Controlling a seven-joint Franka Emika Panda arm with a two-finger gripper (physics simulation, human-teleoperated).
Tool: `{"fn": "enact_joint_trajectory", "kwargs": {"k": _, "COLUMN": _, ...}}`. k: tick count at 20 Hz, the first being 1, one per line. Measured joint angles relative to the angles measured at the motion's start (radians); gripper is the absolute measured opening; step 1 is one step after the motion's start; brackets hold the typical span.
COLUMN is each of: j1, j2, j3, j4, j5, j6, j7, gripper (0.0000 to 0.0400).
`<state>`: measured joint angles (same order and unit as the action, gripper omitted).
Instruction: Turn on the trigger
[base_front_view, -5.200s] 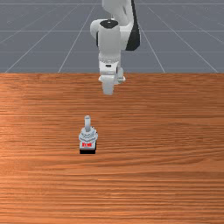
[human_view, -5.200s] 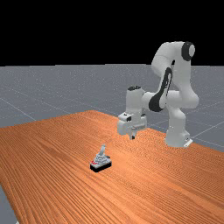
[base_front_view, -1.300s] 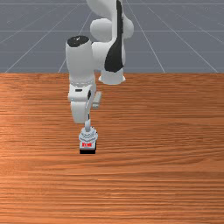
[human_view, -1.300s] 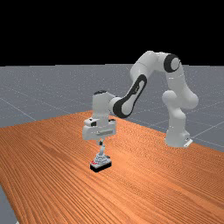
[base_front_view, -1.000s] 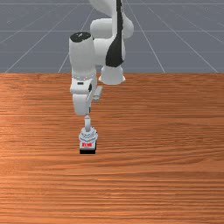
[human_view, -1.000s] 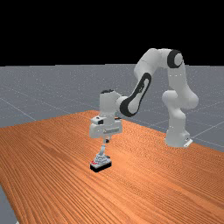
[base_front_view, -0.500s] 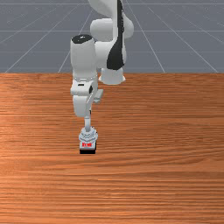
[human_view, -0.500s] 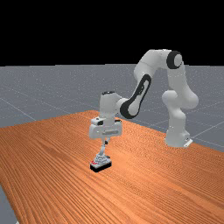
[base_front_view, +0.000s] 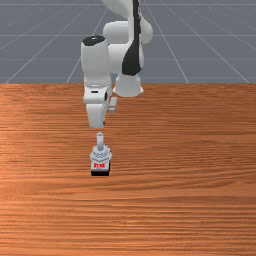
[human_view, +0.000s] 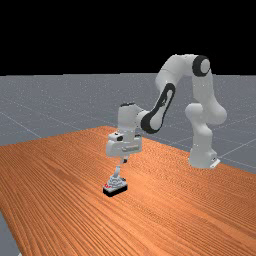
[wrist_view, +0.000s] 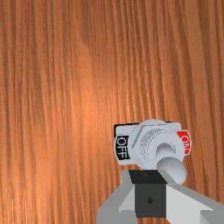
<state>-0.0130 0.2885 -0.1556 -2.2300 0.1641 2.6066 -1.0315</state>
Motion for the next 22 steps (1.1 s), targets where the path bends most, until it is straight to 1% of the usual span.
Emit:
{"fn": "enact_joint_trajectory", "kwargs": {"k": 2, "j1": -0.002, "j2": 0.001, "j3": 0.002, "j4": -0.003, "j5": 0.002, "j6": 0.005, "j7": -0.007, "gripper": 0.0000}}
{"fn": "enact_joint_trajectory", "kwargs": {"k": 3, "j1": -0.049, "j2": -0.001, "j3": 0.063, "j4": -0.055, "j5": 0.102, "j6": 0.159, "j7": -0.064, "gripper": 0.0000}}
{"fn": "enact_joint_trajectory", "kwargs": {"k": 4, "j1": -0.030, "j2": 0.014, "j3": 0.040, "j4": -0.045, "j5": 0.074, "j6": 0.141, "j7": -0.036, "gripper": 0.0000}}
{"fn": "enact_joint_trajectory", "kwargs": {"k": 6, "j1": -0.037, "j2": 0.048, "j3": 0.050, "j4": -0.042, "j5": 0.083, "j6": 0.169, "j7": -0.044, "gripper": 0.0000}}
{"fn": "enact_joint_trajectory", "kwargs": {"k": 7, "j1": -0.026, "j2": 0.063, "j3": 0.037, "j4": -0.032, "j5": 0.067, "j6": 0.151, "j7": -0.028, "gripper": 0.0000}}
{"fn": "enact_joint_trajectory", "kwargs": {"k": 8, "j1": 0.058, "j2": 0.078, "j3": -0.054, "j4": -0.023, "j5": -0.057, "j6": 0.132, "j7": 0.095, "gripper": 0.0000}}
{"fn": "enact_joint_trajectory", "kwargs": {"k": 9, "j1": -0.001, "j2": 0.086, "j3": 0.005, "j4": 0.013, "j5": 0.017, "j6": 0.048, "j7": 0.021, "gripper": 0.0000}}
{"fn": "enact_joint_trajectory", "kwargs": {"k": 11, "j1": 0.000, "j2": 0.080, "j3": 0.004, "j4": 0.009, "j5": 0.017, "j6": 0.050, "j7": 0.021, "gripper": 0.0000}}
{"fn": "enact_joint_trajectory", "kwargs": {"k": 12, "j1": 0.003, "j2": 0.070, "j3": 0.004, "j4": -0.014, "j5": 0.031, "j6": 0.097, "j7": 0.038, "gripper": 0.0000}}
{"fn": "enact_joint_trajectory", "kwargs": {"k": 15, "j1": 0.003, "j2": 0.052, "j3": 0.002, "j4": -0.016, "j5": 0.023, "j6": 0.078, "j7": 0.033, "gripper": 0.0000}}
{"fn": "enact_joint_trajectory", "kwargs": {"k": 16, "j1": 0.010, "j2": 0.060, "j3": -0.005, "j4": 0.002, "j5": 0.005, "j6": 0.074, "j7": 0.039, "gripper": 0.0000}}
{"fn": "enact_joint_trajectory", "kwargs": {"k": 18, "j1": 0.018, "j2": 0.085, "j3": -0.010, "j4": 0.053, "j5": -0.005, "j6": 0.051, "j7": 0.056, "gripper": 0.0000}}
{"fn": "enact_joint_trajectory", "kwargs": {"k": 19, "j1": -0.006, "j2": 0.090, "j3": 0.012, "j4": 0.079, "j5": 0.020, "j6": 0.031, "j7": 0.007, "gripper": 0.0000}}
{"fn": "enact_joint_trajectory", "kwargs": {"k": 21, "j1": -0.013, "j2": 0.100, "j3": 0.027, "j4": 0.087, "j5": 0.052, "j6": 0.089, "j7": 0.010, "gripper": 0.0000}}
{"fn": "enact_joint_trajectory", "kwargs": {"k": 22, "j1": -0.017, "j2": 0.111, "j3": 0.035, "j4": 0.103, "j5": 0.059, "j6": 0.098, "j7": 0.004, "gripper": 0.0000}}
